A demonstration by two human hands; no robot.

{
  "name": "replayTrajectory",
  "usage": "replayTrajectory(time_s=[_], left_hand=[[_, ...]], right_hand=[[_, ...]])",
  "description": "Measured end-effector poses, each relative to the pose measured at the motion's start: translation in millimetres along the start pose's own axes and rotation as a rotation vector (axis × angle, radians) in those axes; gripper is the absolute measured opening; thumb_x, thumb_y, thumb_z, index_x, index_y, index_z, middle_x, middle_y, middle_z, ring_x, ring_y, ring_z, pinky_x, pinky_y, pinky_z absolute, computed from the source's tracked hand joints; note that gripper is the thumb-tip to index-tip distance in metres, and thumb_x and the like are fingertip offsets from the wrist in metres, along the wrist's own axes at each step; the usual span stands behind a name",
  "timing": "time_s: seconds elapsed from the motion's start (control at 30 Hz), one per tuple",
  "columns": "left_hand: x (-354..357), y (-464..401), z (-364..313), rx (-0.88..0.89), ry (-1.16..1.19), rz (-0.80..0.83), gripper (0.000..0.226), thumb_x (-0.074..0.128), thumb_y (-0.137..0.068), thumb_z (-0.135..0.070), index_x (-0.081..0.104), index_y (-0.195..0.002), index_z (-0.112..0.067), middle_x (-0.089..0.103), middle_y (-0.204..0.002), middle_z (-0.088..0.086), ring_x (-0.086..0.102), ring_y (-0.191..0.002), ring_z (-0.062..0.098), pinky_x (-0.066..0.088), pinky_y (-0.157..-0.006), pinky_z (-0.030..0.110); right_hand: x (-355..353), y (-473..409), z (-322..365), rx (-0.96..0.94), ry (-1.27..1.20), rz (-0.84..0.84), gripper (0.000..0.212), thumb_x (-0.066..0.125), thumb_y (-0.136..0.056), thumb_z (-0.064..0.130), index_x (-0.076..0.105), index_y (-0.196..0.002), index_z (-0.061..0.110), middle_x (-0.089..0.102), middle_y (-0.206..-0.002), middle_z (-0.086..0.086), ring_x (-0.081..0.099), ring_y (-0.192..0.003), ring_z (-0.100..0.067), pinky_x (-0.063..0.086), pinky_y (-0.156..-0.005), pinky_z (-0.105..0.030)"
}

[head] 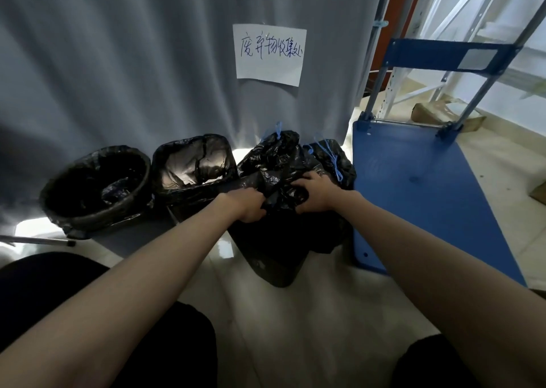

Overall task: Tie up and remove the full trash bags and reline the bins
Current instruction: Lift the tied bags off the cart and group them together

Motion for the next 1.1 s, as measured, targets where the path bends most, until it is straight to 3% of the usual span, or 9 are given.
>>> replayTrajectory(time_s=[0.1, 0.23, 0.33, 0.47, 0.63, 0.7, 0.83, 1.0, 1.1], left_hand=[[16.2, -4.9, -1.5, 0.051, -0.037, 0.030, 0.047, 0.042, -0.099, -0.034, 0.046, -0.141, -0.013, 0.039, -0.150, 0.010, 0.042, -0.135, 0.031, 0.036, -0.110, 0.040], [38.5, -13.1, 1.2, 0.026, -0.155, 0.062, 0.054, 0.034, -0.101, -0.037, 0.026, -0.152, -0.020, 0.013, -0.161, 0.008, 0.021, -0.143, 0.040, 0.027, -0.115, 0.047], [55.9, -18.4, -4.1, 0.011, -0.273, 0.091, 0.056, 0.031, -0.102, -0.038, 0.022, -0.153, -0.019, 0.012, -0.162, 0.010, 0.010, -0.146, 0.043, 0.018, -0.117, 0.051], [57.0, -24.6, -15.9, -0.002, -0.353, -0.010, 0.051, 0.034, -0.101, -0.035, 0.034, -0.149, -0.019, 0.013, -0.161, 0.015, -0.002, -0.148, 0.041, 0.004, -0.120, 0.049], [85.3, -23.9, -26.8, -0.042, -0.174, 0.274, 0.040, 0.042, -0.099, -0.026, 0.052, -0.135, -0.011, 0.048, -0.143, 0.011, 0.045, -0.133, 0.029, 0.037, -0.106, 0.039], [73.0, -23.6, -24.6, -0.052, -0.087, 0.242, 0.038, 0.044, -0.099, -0.026, 0.054, -0.132, -0.010, 0.054, -0.137, 0.012, 0.054, -0.124, 0.030, 0.044, -0.098, 0.037], [10.9, -17.2, -18.1, -0.006, 0.063, -0.108, 0.029, 0.056, -0.090, -0.025, 0.063, -0.114, -0.009, 0.063, -0.119, 0.013, 0.062, -0.110, 0.032, 0.050, -0.085, 0.036], [-42.2, 6.2, -0.1, 0.041, 0.143, -0.321, 0.017, 0.064, -0.081, -0.022, 0.067, -0.097, -0.017, 0.062, -0.103, 0.007, 0.062, -0.099, 0.029, 0.053, -0.078, 0.039], [-59.9, 17.2, -1.9, 0.040, 0.047, -0.412, 0.051, 0.068, -0.072, -0.053, 0.060, -0.110, -0.020, 0.061, -0.109, 0.002, 0.060, -0.101, 0.025, 0.048, -0.080, 0.037]], right_hand=[[33.0, -4.7, 1.6, -0.005, 0.074, 0.140, 0.088, 0.066, -0.083, 0.053, 0.020, -0.154, 0.030, 0.018, -0.159, -0.007, 0.023, -0.143, -0.038, 0.027, -0.115, -0.053], [65.8, -9.1, 23.8, -0.026, 0.069, 0.225, 0.072, 0.055, -0.092, 0.046, 0.026, -0.153, 0.022, 0.032, -0.155, -0.012, 0.036, -0.138, -0.036, 0.032, -0.114, -0.044], [90.1, -11.3, 35.7, -0.032, 0.042, 0.297, 0.060, 0.046, -0.097, 0.039, 0.032, -0.151, 0.017, 0.036, -0.153, -0.015, 0.036, -0.139, -0.034, 0.029, -0.116, -0.041], [115.3, -12.4, 34.5, -0.017, 0.059, 0.410, 0.053, 0.038, -0.101, 0.035, 0.034, -0.150, 0.016, 0.035, -0.154, -0.013, 0.033, -0.141, -0.032, 0.026, -0.116, -0.042], [113.5, -8.9, 31.0, -0.011, 0.032, 0.439, 0.044, 0.044, -0.099, 0.033, 0.049, -0.139, 0.013, 0.050, -0.141, -0.013, 0.049, -0.126, -0.031, 0.039, -0.106, -0.040], [97.7, -9.5, 32.1, -0.039, 0.015, 0.361, 0.037, 0.050, -0.097, 0.030, 0.056, -0.127, 0.010, 0.058, -0.130, -0.014, 0.057, -0.116, -0.032, 0.046, -0.099, -0.039], [36.6, -5.2, 24.8, -0.047, -0.111, 0.053, 0.014, 0.064, -0.087, 0.026, 0.058, -0.096, 0.017, 0.060, -0.103, -0.011, 0.062, -0.096, -0.032, 0.053, -0.080, -0.038], [-23.1, 16.0, 8.1, -0.002, -0.277, -0.235, 0.020, 0.069, -0.083, 0.021, 0.050, -0.076, 0.018, 0.055, -0.083, -0.004, 0.057, -0.080, -0.027, 0.044, -0.067, -0.034], [-35.6, 27.9, 4.4, 0.011, -0.296, -0.348, 0.019, 0.067, -0.085, 0.018, 0.050, -0.078, 0.017, 0.055, -0.079, -0.001, 0.056, -0.077, -0.025, 0.040, -0.063, -0.032]])
Point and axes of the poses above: each hand's wrist, its own y-axis away from the middle knuckle, its own x-axis out of the palm, z = x × y, the point moved 9 cm from there along -y, towards the middle knuckle
